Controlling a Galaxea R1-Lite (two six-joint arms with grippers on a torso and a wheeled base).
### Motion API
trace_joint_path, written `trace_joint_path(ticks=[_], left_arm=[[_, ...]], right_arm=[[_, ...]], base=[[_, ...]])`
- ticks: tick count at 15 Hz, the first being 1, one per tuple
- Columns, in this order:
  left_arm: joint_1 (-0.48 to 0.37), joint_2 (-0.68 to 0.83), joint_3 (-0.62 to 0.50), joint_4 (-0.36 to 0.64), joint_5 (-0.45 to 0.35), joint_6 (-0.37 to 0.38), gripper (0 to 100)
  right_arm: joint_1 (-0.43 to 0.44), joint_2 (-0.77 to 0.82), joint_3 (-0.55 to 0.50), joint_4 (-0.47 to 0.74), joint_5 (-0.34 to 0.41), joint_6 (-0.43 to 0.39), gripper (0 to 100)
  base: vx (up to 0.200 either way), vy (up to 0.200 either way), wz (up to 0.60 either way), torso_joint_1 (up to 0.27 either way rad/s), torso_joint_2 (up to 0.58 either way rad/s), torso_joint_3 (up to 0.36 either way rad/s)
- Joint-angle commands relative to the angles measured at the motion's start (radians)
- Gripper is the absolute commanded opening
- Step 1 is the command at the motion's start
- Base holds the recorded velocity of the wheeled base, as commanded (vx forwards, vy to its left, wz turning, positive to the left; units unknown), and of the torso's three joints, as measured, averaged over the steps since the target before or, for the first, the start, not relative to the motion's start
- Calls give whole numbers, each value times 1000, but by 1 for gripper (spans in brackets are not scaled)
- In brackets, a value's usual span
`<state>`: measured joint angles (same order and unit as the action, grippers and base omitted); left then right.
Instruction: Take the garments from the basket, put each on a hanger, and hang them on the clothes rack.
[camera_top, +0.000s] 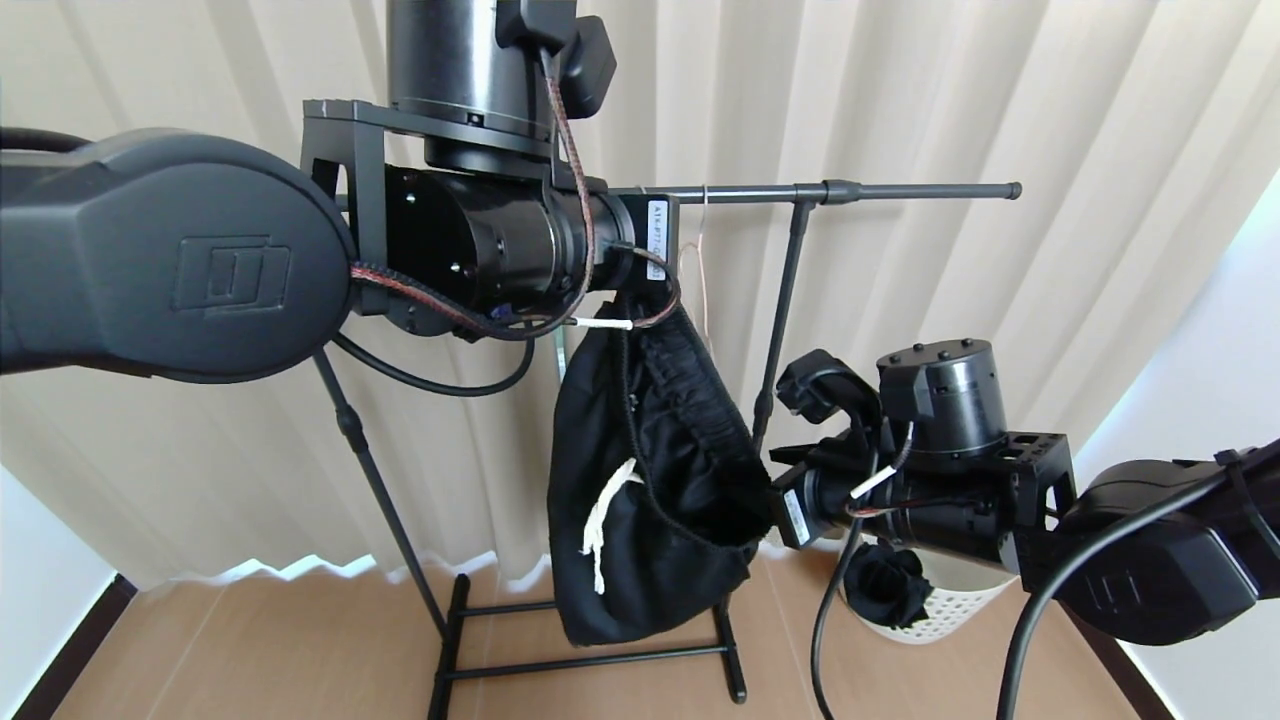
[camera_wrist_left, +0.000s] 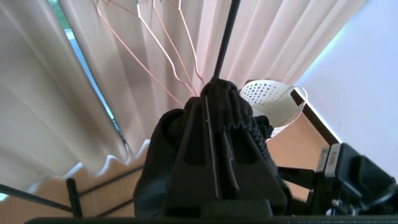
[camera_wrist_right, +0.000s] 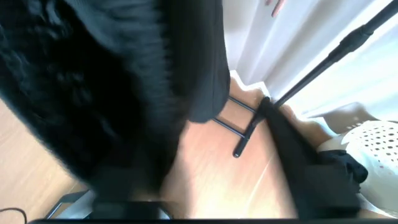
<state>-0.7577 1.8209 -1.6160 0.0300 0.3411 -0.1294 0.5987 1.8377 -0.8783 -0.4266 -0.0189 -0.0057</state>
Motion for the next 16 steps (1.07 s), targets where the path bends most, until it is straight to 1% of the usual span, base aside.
trace_joint_path(ticks=[1,3,4,6,8,9,10,11,12,13,15,16], left_arm=[[0,-17,21,-1,-2,-1,0],[4,-31,64,-1,-4,-1,0],[14,-41,103,-1,-5,-1,0],[21,-48,194,-4,-7,4,0],[20,-45,274,-7,-7,4,0],[17,-41,314,-10,-7,2,0],[12,-35,364,-33,-7,2,0],[4,-28,424,-105,-7,7,100],[4,-26,449,-134,-7,7,100],[4,-29,469,-136,-8,8,100],[4,-41,498,-136,-22,10,100],[4,-61,518,-136,-73,8,100]], right_arm=[[-20,6,-7,-1,-1,0,0],[-63,-5,-24,0,-22,0,0],[-94,-12,-33,0,-42,-2,0],[-143,-28,-59,0,-101,-3,0],[-162,-41,-82,0,-162,-2,0],[-163,-48,-84,-3,-210,-2,0],[-158,-63,-80,-9,-277,-5,0],[-148,-71,-80,-26,-354,-19,0],[-132,-69,-79,-49,-380,-19,0],[-129,-60,-82,-81,-408,-22,0],[-131,-43,-90,-106,-444,-22,0],[-131,-35,-102,-109,-467,-22,0]], base=[[0,0,0,0,0,0],[0,0,0,0,0,0],[0,0,0,0,0,0],[0,0,0,0,0,0],[0,0,0,0,0,0],[0,0,0,0,0,0],[0,0,0,0,0,0],[0,0,0,0,0,0],[0,0,0,0,0,0],[0,0,0,0,0,0],[0,0,0,0,0,0],[0,0,0,0,0,0]])
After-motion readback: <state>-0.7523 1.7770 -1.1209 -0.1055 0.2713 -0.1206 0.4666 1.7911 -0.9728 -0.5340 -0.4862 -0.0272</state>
